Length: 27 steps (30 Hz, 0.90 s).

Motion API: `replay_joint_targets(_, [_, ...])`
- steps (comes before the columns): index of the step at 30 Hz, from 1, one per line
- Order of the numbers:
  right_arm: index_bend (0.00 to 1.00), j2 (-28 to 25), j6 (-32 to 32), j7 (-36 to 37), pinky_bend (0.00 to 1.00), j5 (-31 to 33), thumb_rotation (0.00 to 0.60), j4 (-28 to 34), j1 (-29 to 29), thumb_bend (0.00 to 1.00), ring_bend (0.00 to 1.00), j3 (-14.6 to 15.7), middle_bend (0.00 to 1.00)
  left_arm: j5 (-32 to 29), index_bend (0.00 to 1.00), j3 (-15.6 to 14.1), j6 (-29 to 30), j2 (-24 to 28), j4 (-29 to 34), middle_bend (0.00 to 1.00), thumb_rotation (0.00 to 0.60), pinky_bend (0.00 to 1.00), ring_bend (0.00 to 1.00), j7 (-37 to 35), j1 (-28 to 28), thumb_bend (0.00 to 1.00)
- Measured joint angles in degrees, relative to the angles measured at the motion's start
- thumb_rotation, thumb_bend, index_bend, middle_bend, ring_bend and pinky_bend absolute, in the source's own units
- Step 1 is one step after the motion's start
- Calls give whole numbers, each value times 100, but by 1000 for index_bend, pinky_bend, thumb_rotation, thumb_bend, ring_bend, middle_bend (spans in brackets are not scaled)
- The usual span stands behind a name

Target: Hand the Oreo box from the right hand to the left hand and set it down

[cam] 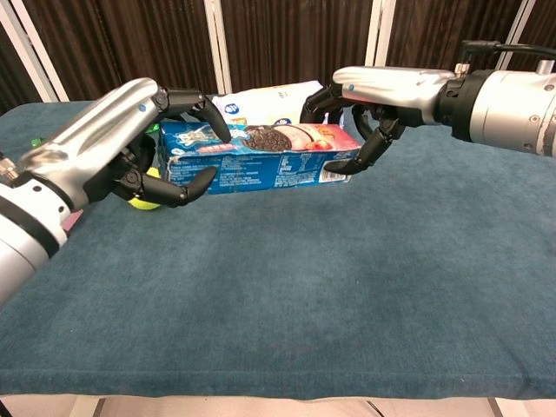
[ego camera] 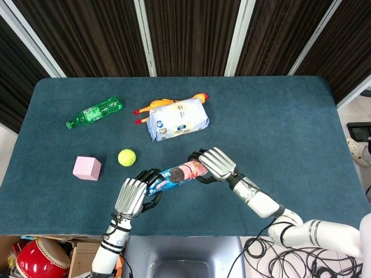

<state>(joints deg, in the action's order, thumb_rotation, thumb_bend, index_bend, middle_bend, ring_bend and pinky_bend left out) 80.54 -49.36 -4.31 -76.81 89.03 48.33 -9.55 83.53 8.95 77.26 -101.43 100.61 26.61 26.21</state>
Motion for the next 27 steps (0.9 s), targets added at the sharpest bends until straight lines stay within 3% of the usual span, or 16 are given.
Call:
replay_joint_targets(3, [642,0,-41,101,591,-61,600,-28,-20,963,514,12,555,8,498,-5,18,28,33,713,600,879,628,24,-4,497])
replay_joint_targets(8, [328,-11,-146,305,371,-173,600,-158,-87,578,232,47,283,75,507,-13,69,80,61,717,600,879,629,36,-9,497])
replay_joint_targets(14, [52,-104,-232,552,226,-270,600,-214,-170,292,45,81,85,147,508,-19,136,170,116,717,600,879,629,54,-27,496])
replay_joint_targets(27, [7,-501,-548,1030,200,-655,600,-380,-430,269,17,252,58,266,510,32,232,460,109,717,600,879,629,224,-41,498])
